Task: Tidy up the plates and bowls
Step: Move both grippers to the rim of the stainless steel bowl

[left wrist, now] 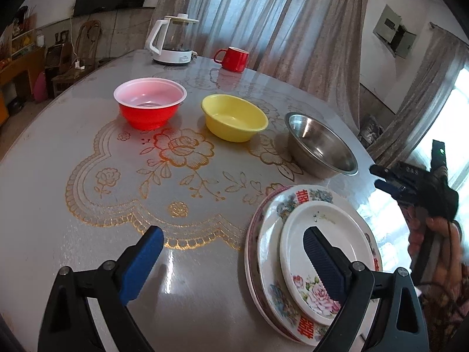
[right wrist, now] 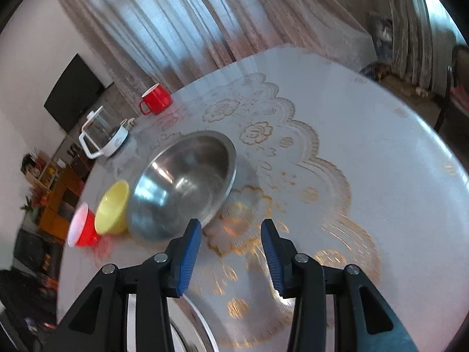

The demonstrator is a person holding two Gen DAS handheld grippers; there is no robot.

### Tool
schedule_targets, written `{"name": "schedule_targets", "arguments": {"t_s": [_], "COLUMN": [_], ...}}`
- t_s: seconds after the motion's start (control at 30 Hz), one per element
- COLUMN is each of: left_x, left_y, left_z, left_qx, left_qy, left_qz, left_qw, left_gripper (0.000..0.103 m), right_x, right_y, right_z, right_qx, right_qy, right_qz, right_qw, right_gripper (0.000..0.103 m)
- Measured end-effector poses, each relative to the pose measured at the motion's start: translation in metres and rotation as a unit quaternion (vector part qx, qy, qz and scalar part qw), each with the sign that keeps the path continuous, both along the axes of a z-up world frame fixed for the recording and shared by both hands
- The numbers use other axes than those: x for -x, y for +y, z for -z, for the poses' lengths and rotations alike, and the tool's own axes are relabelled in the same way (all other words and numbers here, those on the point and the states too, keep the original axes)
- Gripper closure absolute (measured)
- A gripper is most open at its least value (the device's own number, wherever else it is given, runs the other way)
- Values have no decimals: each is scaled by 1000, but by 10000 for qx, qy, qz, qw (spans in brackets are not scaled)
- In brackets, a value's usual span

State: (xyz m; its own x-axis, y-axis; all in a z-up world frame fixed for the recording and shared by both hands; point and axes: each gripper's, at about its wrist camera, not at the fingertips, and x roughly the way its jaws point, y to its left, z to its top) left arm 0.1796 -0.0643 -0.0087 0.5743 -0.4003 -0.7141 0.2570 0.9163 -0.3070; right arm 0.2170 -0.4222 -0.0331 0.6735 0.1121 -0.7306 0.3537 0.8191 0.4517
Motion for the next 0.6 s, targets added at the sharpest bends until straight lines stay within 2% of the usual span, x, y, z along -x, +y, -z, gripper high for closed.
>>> {"name": "schedule_targets", "arguments": {"t_s": [0.4, 0.47, 0.6], "left_x": [-32, -39, -59], "left_y": [-8, -15, -31], "left_z": [-10, -12, -13], "left_qx": [-80, -110, -165], "left_qy": [-81, -101, -81], "left_qz": [117, 181, 347], "left_qw": [9999, 9997, 9992], "left_gripper": [6, 6, 6], "right_x": [-73, -78, -78], "right_y": [-1, 2, 1], "right_z": [34, 40, 48], "right_qx": [-52, -35, -241], "right_qy": [378, 392, 305], "right_qz": [-158, -248, -307], "right_qw": [9991, 9989, 9988], "right_gripper": [62, 74, 80]}}
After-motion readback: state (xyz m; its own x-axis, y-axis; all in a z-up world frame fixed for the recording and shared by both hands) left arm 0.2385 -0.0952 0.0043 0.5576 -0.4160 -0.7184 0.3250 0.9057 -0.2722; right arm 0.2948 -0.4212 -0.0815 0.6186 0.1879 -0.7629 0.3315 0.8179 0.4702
